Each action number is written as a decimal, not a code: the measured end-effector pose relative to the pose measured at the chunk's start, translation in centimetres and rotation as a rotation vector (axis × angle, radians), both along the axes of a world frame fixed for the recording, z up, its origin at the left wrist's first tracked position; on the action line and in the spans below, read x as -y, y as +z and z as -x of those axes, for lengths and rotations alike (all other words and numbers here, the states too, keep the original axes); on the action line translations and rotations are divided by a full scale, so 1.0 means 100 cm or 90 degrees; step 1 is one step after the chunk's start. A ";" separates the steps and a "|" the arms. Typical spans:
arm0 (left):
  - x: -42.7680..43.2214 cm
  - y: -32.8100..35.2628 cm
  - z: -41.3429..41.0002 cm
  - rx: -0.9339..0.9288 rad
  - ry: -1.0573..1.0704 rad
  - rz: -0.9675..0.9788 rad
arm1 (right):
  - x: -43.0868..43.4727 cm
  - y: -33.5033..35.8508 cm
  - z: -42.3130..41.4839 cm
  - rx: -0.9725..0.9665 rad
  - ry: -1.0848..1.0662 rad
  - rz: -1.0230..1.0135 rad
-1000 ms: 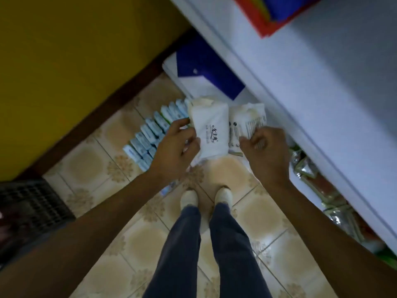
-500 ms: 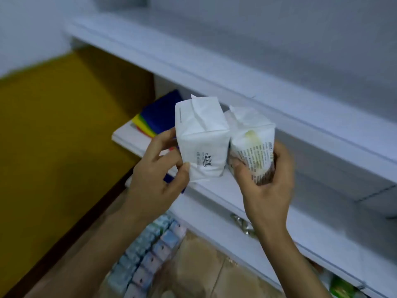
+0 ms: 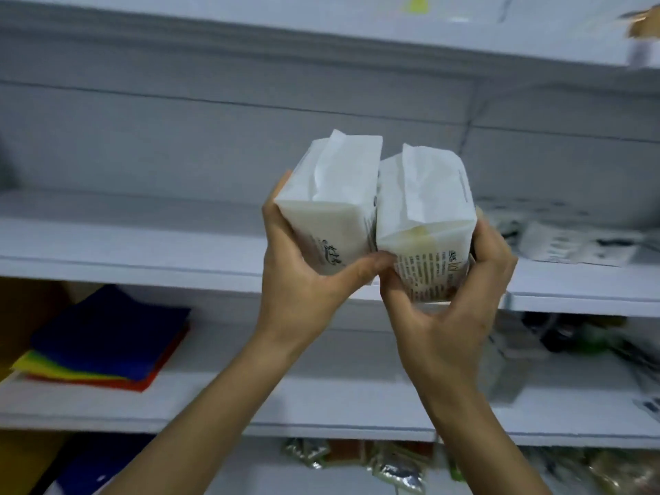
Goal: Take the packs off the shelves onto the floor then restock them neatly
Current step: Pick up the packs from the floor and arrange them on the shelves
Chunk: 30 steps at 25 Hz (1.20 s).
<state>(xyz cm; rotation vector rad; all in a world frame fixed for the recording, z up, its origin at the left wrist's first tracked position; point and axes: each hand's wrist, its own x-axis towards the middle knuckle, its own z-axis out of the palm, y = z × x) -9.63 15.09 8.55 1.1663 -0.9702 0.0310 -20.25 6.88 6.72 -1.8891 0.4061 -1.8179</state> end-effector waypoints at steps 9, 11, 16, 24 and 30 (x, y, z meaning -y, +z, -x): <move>0.103 0.016 0.139 0.023 -0.124 0.017 | 0.076 0.010 0.149 0.044 -0.131 -0.043; 0.115 0.014 0.153 0.033 -0.150 0.013 | 0.088 0.006 0.166 0.057 -0.136 -0.071; 0.145 0.012 0.151 0.027 -0.261 -0.052 | 0.114 -0.003 0.199 0.085 -0.050 -0.270; 0.177 -0.007 0.174 -0.123 -0.341 -0.205 | 0.142 -0.031 0.214 0.142 0.083 -0.523; 0.179 -0.036 0.166 -0.214 -0.155 -0.160 | 0.162 -0.053 0.226 0.272 0.201 -0.726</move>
